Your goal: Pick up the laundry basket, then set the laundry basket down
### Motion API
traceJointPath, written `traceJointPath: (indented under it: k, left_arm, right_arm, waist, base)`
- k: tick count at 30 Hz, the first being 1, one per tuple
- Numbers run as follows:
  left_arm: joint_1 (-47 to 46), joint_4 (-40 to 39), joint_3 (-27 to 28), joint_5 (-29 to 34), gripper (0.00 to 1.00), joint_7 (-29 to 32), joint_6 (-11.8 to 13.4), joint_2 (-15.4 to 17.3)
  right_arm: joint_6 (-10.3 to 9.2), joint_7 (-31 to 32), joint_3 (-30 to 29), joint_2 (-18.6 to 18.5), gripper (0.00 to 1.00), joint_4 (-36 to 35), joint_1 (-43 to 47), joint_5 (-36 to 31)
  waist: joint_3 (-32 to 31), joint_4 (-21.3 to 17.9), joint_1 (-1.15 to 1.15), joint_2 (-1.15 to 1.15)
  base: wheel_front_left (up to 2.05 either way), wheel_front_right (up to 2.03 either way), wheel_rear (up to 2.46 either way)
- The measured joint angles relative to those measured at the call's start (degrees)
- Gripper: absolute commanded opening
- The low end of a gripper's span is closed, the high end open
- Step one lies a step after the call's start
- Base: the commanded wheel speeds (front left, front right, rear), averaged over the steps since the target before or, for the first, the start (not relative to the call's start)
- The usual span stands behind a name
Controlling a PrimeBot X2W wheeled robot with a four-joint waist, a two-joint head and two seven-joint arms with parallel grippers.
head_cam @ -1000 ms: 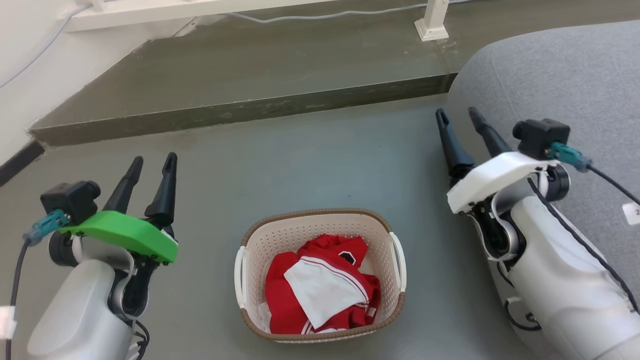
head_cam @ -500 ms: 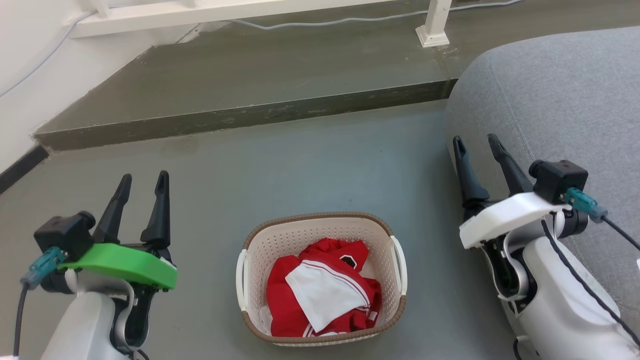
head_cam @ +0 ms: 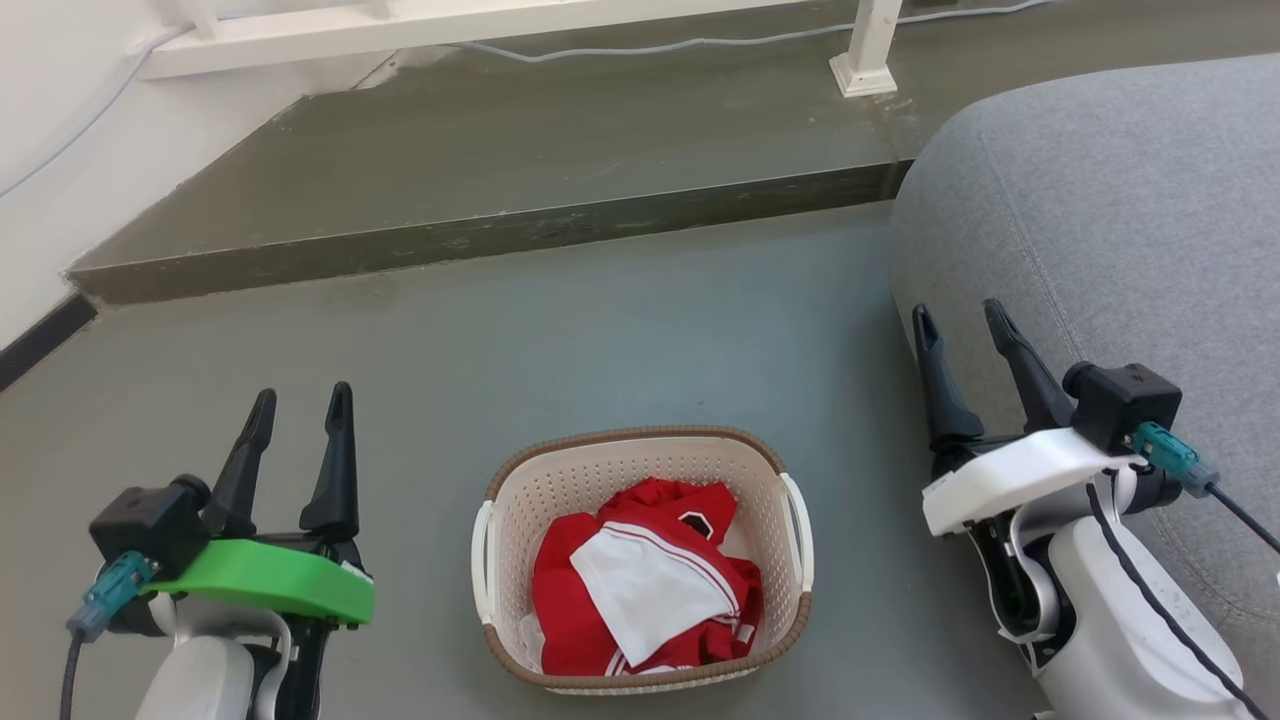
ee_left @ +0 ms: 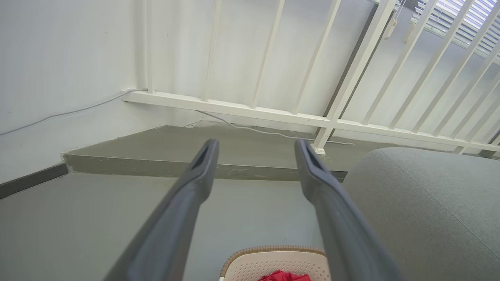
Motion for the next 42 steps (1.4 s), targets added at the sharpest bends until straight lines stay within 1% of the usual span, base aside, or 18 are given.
traceJointPath:
  k: [6, 8, 11, 13, 21, 33, 34, 39, 42]
  left_arm:
    - [1.2, -0.9, 1.3, 1.0, 1.00, 0.0, -0.1, -1.2]
    - [1.7, -1.4, 1.6, 1.5, 1.00, 0.0, -0.5, -1.6]
    - [2.2, -1.8, 2.4, 2.3, 1.00, 0.0, -0.6, -1.7]
    - [2.6, -2.0, 2.7, 3.2, 1.00, 0.0, -0.6, -1.8]
    - [3.2, -2.3, 3.4, 3.7, 1.00, 0.0, -1.1, -2.9]
    - [3.7, -2.6, 4.3, 4.4, 1.00, 0.0, -1.3, -3.4]
    - [4.0, -2.6, 4.3, 4.4, 0.00, 0.0, -1.3, -3.5]
    - [5.0, 0.8, 4.0, 4.4, 0.00, 0.3, -1.3, -4.3]
    - [5.4, 1.4, 4.0, 3.5, 0.00, 0.3, -1.3, -4.7]
  right_arm:
    - [0.62, 0.0, -0.6, 0.5, 1.00, -0.6, 1.6, -0.8]
    - [1.12, 0.0, -0.9, 0.6, 1.00, -0.9, 2.1, -1.2]
    - [1.20, 0.0, -1.3, 1.2, 1.00, -1.1, 2.3, -1.7]
    - [1.75, 0.0, -2.0, 1.6, 1.00, -1.4, 2.6, -2.1]
    - [2.60, 0.0, -3.0, 2.1, 1.00, -1.8, 3.5, -3.6]
    - [3.65, 0.0, -4.6, 3.3, 1.00, -2.0, 4.5, -4.7]
    - [3.82, 0.0, -4.7, 3.4, 0.00, -2.0, 4.5, -4.8]
    - [3.77, 0.1, -4.1, 3.9, 0.00, 0.9, 6.5, -4.5]
    - [3.77, 0.2, -4.1, 4.0, 0.00, 1.2, 7.5, -3.8]
  waist:
    - [-0.1, 0.1, 0.00, 0.00]
    - [-0.1, 0.1, 0.00, 0.00]
    - [0.0, 0.0, 0.00, 0.00]
    - [0.1, 0.0, 0.00, 0.00]
    - [0.3, -0.2, 0.00, 0.00]
    - [0.5, -0.3, 0.00, 0.00]
    - [0.5, -0.3, 0.00, 0.00]
    - [0.5, -0.3, 0.00, 0.00]
    - [0.5, -0.2, 0.00, 0.00]
  base:
    - [0.00, 0.00, 0.00]
    - [0.00, 0.00, 0.00]
    - [0.00, 0.00, 0.00]
    - [0.00, 0.00, 0.00]
    - [0.00, 0.00, 0.00]
    - [0.00, 0.00, 0.00]
    - [0.00, 0.00, 0.00]
    - [0.00, 0.00, 0.00]
    - [0.00, 0.00, 0.00]
